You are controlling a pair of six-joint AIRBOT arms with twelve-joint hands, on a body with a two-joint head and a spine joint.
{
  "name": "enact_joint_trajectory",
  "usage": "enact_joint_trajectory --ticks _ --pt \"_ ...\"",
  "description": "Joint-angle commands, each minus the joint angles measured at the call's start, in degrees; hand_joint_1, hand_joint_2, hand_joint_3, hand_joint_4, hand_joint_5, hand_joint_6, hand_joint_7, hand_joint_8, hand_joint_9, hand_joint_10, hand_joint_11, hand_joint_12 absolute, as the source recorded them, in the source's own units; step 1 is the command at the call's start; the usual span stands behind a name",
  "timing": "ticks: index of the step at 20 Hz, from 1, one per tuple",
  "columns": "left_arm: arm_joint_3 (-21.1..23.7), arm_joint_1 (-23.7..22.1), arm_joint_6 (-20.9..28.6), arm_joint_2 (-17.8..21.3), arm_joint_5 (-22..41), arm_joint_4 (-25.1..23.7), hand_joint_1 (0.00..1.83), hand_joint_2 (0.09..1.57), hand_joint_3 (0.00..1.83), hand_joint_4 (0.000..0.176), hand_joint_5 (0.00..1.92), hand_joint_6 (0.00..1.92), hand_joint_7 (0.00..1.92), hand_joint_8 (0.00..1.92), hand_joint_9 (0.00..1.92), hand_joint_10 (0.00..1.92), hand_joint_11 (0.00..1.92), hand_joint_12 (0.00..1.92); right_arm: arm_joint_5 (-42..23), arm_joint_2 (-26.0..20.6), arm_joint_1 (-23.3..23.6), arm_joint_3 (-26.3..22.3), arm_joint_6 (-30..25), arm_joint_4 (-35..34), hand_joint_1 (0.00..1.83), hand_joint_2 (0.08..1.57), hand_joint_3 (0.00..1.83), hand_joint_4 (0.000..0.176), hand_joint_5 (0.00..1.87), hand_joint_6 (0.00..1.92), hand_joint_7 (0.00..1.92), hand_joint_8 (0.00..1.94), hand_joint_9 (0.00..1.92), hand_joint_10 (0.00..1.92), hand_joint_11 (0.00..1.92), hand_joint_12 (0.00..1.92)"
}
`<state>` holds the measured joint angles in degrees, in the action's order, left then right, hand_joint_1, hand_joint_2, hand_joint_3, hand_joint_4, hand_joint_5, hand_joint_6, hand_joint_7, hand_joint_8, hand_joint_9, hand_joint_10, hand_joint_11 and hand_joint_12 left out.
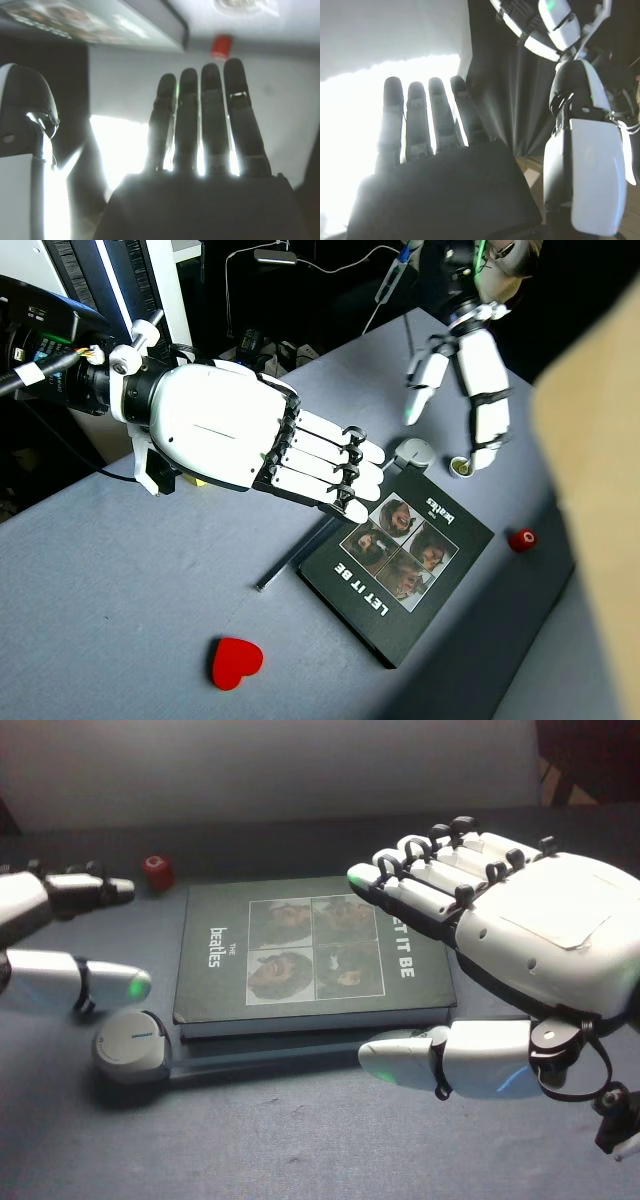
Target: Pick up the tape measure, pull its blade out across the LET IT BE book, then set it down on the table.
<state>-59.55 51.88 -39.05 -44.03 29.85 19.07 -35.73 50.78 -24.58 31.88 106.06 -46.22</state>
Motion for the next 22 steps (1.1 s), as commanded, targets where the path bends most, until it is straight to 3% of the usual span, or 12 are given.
enact_joint_trajectory --ticks 1,6,9,10,11,12,13,14,15,17,18,22 --pt "-0.7 -2.3 -0.8 0.3 2.7 0.1 0.50 0.97 0.00 0.000 0.26 0.00 0.28 0.00 0.30 0.00 0.16 0.55 -4.3 -0.2 0.2 -0.2 -0.7 2.8 0.15 1.03 0.00 0.000 0.03 0.00 0.05 0.00 0.01 0.00 0.00 0.40" --pt "-1.9 -17.0 -12.9 -1.9 -10.2 4.9 0.51 0.97 0.00 0.000 0.35 0.01 0.37 0.01 0.39 0.01 0.21 0.61 -4.3 -0.2 0.1 -0.2 -1.0 3.2 0.21 1.03 0.00 0.000 0.22 0.02 0.27 0.01 0.20 0.01 0.00 0.74" --pt "-1.1 -27.4 -39.7 -4.4 -17.9 27.0 0.47 0.98 0.00 0.000 0.54 0.01 0.61 0.01 0.62 0.02 0.40 0.61 -4.4 -0.2 -0.1 -0.2 -1.0 3.4 0.25 1.07 0.00 0.000 0.46 0.05 0.53 0.03 0.43 0.05 0.04 1.00" --pt "-0.5 -29.7 -48.0 -5.1 -17.7 34.0 0.49 1.03 0.00 0.000 0.86 0.02 0.92 0.02 0.92 0.04 0.67 0.64 -4.4 -0.2 -0.1 -0.2 -1.0 3.4 0.39 1.12 0.00 0.000 0.77 0.13 0.89 0.16 0.74 0.43 0.37 1.29" --pt "0.2 -30.9 -53.6 -5.4 -16.4 40.2 0.49 1.03 0.00 0.000 0.86 0.02 0.92 0.02 0.92 0.04 0.67 0.64 -4.4 -0.2 -0.1 -0.2 -1.0 3.4 0.39 1.12 0.00 0.000 0.77 0.13 0.89 0.16 0.74 0.43 0.37 1.29" --pt "1.7 -32.3 -61.7 -5.4 -14.0 48.5 0.55 1.08 0.00 0.000 1.01 0.06 1.03 0.04 1.06 0.09 0.80 0.73 -4.4 -0.2 -0.1 -0.2 -1.0 3.4 0.52 1.13 0.00 0.000 0.80 0.58 0.86 0.74 0.77 1.15 0.65 1.57" --pt "3.0 -33.4 -67.4 -5.2 -12.0 53.8 0.59 1.11 0.01 0.000 0.98 0.42 1.04 0.30 1.01 0.47 0.84 0.90 -4.4 -0.2 -0.1 -0.2 -1.0 3.4 0.66 1.13 0.00 0.000 0.79 1.16 0.85 1.42 0.91 1.77 0.98 1.85" --pt "5.8 -34.8 -74.7 -4.8 -7.6 60.3 0.64 1.16 0.00 0.000 0.82 1.56 0.88 1.51 0.85 1.50 0.85 1.55 -4.5 -0.2 -0.1 -0.2 -1.0 3.4 0.84 1.14 0.00 0.000 0.92 1.86 1.09 1.92 1.33 1.91 1.60 1.92" --pt "7.1 -35.3 -76.5 -4.6 -5.9 61.8 0.64 1.16 0.00 0.000 0.82 1.56 0.88 1.51 0.85 1.50 0.85 1.55 -4.5 -0.2 -0.1 -0.2 -1.0 3.4 0.84 1.14 0.00 0.000 0.92 1.86 1.09 1.92 1.33 1.91 1.60 1.92" --pt "9.9 -36.1 -81.4 -4.2 -3.5 66.2 0.70 1.16 0.00 0.000 0.94 1.90 0.96 1.90 0.94 1.90 0.97 1.91 -4.6 -0.2 -0.1 -0.2 -1.0 3.4 0.85 1.20 0.00 0.000 1.14 1.92 1.33 1.94 1.59 1.92 1.81 1.92" --pt "11.4 -35.9 -81.4 -3.9 -2.6 66.6 0.74 1.17 0.00 0.000 1.18 1.92 1.19 1.92 1.16 1.92 1.18 1.92 -4.6 -0.2 -0.1 -0.2 -1.0 3.4 0.80 1.28 0.00 0.135 1.27 1.92 1.45 1.94 1.71 1.92 1.91 1.92" --pt "16.8 -34.1 -81.4 -3.5 2.7 67.3 0.76 1.21 0.01 0.000 1.26 1.92 1.34 1.92 1.31 1.92 1.39 1.92 -4.5 -0.2 -0.2 -0.2 -1.0 3.4 0.85 1.34 0.01 0.176 1.29 1.92 1.54 1.94 1.73 1.92 1.92 1.92"
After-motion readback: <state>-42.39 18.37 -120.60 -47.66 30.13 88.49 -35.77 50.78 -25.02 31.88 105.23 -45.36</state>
